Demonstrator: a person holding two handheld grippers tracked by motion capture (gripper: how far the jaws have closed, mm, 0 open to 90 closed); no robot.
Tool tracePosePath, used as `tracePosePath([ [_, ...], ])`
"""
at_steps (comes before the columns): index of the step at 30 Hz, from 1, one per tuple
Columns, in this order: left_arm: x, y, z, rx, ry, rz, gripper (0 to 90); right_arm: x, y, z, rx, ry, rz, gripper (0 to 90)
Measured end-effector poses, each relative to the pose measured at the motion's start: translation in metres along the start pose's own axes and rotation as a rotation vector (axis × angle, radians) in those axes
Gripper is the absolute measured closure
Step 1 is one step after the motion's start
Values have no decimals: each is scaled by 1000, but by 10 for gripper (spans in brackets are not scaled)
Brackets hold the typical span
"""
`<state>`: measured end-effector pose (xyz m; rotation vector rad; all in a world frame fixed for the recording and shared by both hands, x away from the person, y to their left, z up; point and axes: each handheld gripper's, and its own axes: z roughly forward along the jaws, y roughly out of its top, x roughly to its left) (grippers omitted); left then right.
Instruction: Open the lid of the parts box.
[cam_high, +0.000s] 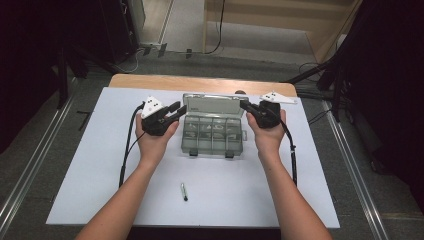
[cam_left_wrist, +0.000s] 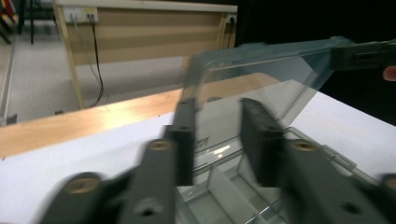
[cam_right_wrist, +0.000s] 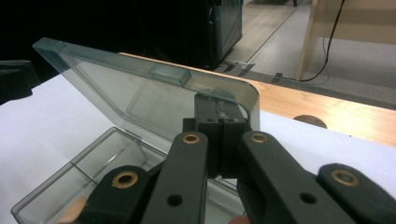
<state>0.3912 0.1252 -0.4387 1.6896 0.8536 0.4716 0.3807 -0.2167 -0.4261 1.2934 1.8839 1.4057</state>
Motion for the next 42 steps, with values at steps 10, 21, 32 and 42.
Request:
tracePosePath([
  [10,18,0,32,116,-7,-83,0,-1,4,3,11,-17,-2,900],
  [21,25,-4,49,164,80,-79,574,-3,9,8,12,-34,-7,900],
  [32,24,-3,53,147,79,-95,788,-6,9,9,34,-33,-42,900],
  [42,24,-2,55,137,87,-114,807,-23,1,-11,-51,5,8,602],
])
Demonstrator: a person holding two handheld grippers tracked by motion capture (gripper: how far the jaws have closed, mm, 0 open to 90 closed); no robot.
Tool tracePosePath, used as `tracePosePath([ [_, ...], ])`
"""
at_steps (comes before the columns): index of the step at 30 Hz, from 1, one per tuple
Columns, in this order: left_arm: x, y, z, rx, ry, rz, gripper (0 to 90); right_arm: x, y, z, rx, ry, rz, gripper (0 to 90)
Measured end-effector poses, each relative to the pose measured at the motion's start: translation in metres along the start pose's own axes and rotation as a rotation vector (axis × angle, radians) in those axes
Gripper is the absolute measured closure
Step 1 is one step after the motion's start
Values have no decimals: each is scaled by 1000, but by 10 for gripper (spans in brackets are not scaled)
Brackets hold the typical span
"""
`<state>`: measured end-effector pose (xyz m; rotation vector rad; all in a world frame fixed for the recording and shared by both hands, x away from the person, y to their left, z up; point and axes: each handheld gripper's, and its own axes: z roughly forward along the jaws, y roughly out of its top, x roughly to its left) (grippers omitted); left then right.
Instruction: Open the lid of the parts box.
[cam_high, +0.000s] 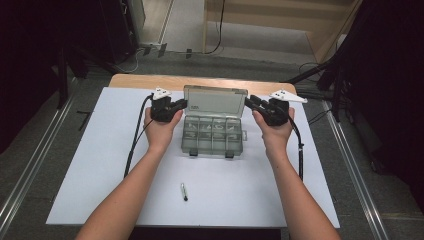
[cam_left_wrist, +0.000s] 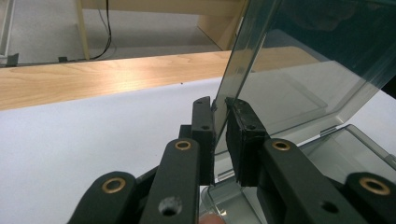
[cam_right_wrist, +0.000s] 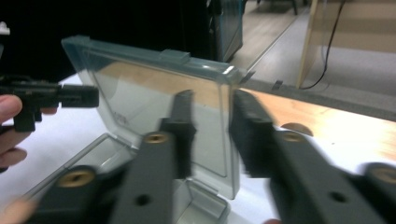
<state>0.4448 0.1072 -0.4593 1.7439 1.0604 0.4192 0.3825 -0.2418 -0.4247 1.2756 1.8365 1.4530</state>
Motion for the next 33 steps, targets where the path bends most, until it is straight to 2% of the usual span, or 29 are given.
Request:
tracePosePath([
  [1,0,0,0,-2,2,0,807,-1,-2,0,-7,-17,-4,521],
  [4,0,0,1,-5,5,-8,807,-2,-6,4,4,-39,27,110],
  [5,0,0,1,-5,6,-11,807,-3,-8,8,11,-50,34,43],
  [6,0,0,1,-7,6,-14,807,-4,-11,11,20,-60,36,0],
  [8,-1,0,1,-13,9,-17,808,-5,-15,19,33,-75,43,0],
  [9,-1,0,1,-15,11,-18,808,-7,-17,24,40,-66,50,2],
  [11,-1,0,2,-17,8,-22,808,-9,-23,31,50,-61,81,140],
  [13,0,0,2,-21,7,-25,809,-9,-28,39,67,-101,111,251],
  [14,0,0,2,-22,8,-24,809,-10,-31,41,70,-103,121,332],
  [15,0,0,3,-23,8,-24,809,-10,-34,44,80,-126,124,393],
  [16,0,0,3,-22,8,-25,809,-9,-36,47,82,-139,127,491],
  [18,1,0,4,-21,9,-23,810,-9,-41,50,71,-107,133,628],
  [20,1,0,6,-17,15,-21,812,-8,-43,53,82,-114,130,792],
  [21,1,-1,7,-8,20,-16,812,-8,-43,54,88,-118,125,823],
  [22,1,-2,9,-3,25,-16,811,-7,-44,55,96,-140,111,858],
  [26,4,-4,15,21,34,-28,809,-2,-43,57,108,-180,75,872],
  [29,4,-6,20,34,42,-32,808,-4,-42,58,120,-177,83,873],
  [31,4,-6,22,44,55,-26,818,-7,-41,59,127,-168,106,872],
  [33,6,-6,23,53,50,-31,839,-9,-40,60,132,-164,121,872],
])
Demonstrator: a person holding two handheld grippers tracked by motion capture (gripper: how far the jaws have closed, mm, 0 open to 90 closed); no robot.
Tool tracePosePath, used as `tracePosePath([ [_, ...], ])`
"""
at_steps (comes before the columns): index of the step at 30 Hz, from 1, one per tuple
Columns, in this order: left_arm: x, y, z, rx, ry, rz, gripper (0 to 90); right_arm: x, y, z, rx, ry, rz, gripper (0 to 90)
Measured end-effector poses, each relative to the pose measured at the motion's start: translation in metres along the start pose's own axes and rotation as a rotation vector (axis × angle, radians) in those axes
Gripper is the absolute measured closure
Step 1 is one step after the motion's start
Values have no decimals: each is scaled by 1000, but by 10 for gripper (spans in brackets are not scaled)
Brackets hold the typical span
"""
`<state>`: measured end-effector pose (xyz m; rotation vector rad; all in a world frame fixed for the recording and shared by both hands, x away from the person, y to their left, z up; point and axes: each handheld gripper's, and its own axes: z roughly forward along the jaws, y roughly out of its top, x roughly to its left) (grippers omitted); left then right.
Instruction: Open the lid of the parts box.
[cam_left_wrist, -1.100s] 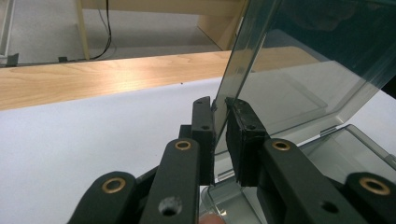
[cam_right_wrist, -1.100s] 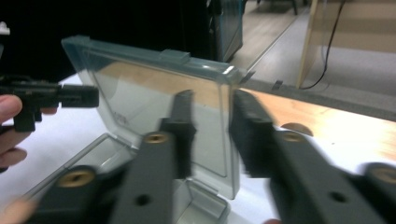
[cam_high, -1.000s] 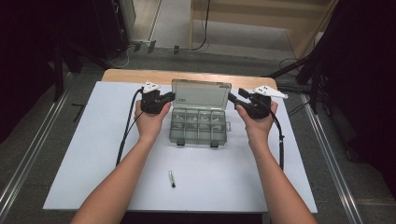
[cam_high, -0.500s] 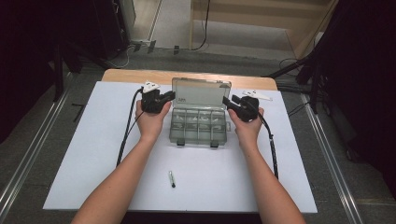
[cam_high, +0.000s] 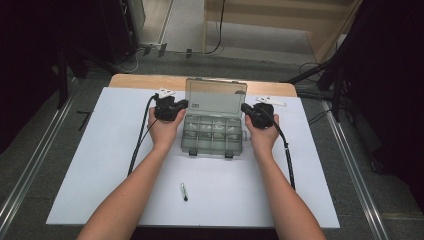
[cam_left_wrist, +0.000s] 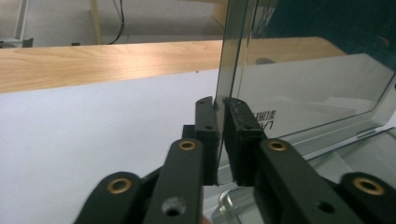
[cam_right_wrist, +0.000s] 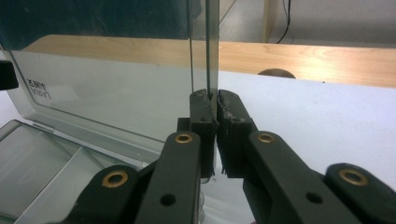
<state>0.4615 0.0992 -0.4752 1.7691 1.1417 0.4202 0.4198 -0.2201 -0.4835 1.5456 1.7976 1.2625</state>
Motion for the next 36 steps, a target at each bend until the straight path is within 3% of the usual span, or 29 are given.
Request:
tracePosePath([
  [4,0,3,3,25,15,7,856,0,1,4,3,-11,3,871],
  [13,6,8,11,72,5,-67,861,-7,8,15,60,3,70,872],
  [18,13,12,16,112,-26,-115,860,-6,8,20,66,-17,33,866],
  [21,14,13,18,125,-26,-132,860,-9,7,22,67,-3,58,870],
  [27,15,12,23,151,-6,-149,868,-10,7,29,91,-15,54,870],
  [31,19,10,25,160,-18,-173,873,-11,6,33,111,-17,47,871],
  [36,21,8,26,163,-28,-187,888,-14,2,37,121,-8,73,871],
])
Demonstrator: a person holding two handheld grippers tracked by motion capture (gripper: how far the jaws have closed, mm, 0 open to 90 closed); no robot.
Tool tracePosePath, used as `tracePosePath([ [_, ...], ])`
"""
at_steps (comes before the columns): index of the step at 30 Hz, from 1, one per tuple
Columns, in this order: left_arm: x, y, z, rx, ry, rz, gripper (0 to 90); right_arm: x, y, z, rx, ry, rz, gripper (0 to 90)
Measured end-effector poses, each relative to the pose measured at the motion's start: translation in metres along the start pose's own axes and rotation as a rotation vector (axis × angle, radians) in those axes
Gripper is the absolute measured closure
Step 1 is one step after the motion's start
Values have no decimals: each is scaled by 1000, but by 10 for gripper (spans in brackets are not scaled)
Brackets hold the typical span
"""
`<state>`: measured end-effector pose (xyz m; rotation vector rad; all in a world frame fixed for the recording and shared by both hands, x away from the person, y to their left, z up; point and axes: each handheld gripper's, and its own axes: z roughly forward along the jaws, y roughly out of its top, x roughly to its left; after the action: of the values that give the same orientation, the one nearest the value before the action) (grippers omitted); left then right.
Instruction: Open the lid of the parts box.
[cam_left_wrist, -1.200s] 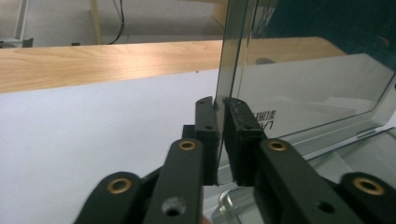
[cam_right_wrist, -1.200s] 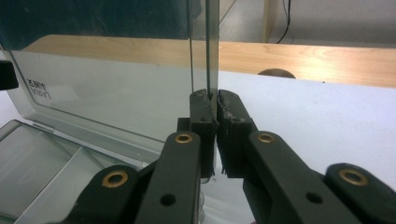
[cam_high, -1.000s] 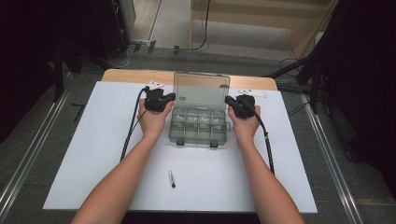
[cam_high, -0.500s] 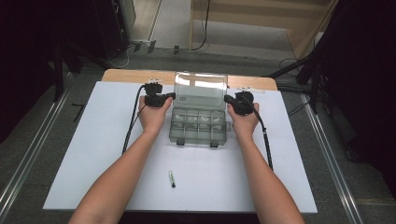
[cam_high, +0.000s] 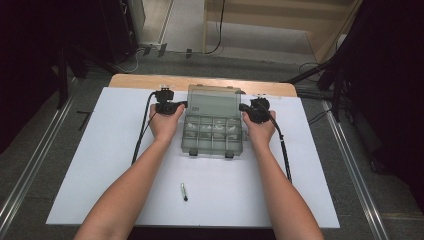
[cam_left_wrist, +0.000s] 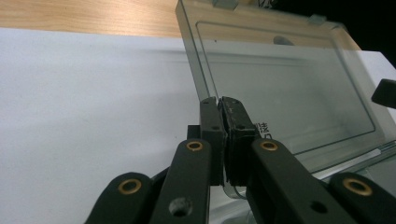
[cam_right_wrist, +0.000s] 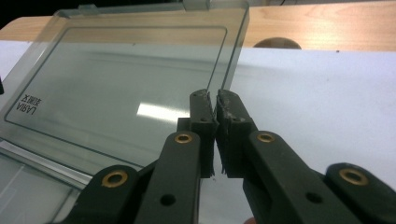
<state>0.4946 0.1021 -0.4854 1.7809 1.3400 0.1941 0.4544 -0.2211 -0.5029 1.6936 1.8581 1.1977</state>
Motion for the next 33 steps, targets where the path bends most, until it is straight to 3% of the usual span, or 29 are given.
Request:
tracePosePath([
  [7,4,-3,3,6,-14,15,890,-3,-4,5,19,14,3,850],
  [10,2,-5,1,-25,-22,40,870,-4,-5,5,20,27,-5,794],
  [11,1,-5,1,-34,-23,53,796,-4,-5,4,21,30,-1,746],
  [14,-1,-8,-3,-62,-34,86,687,-4,-7,0,3,34,8,584],
  [18,-3,-12,-12,-102,-49,118,503,-3,-9,-9,-37,11,-11,383],
  [21,-5,-13,-19,-116,-52,147,369,-1,-11,-17,-62,25,-34,252],
  [24,-7,-16,-28,-129,-93,159,323,1,-12,-25,-69,57,-49,130],
  [26,-9,-18,-35,-145,-128,159,275,4,-15,-31,-79,54,-51,128],
  [29,-14,-24,-45,-154,-132,203,196,6,-21,-39,-95,80,-55,61],
  [33,-15,-30,-57,-173,-160,215,138,10,-27,-47,-101,97,-80,24],
])
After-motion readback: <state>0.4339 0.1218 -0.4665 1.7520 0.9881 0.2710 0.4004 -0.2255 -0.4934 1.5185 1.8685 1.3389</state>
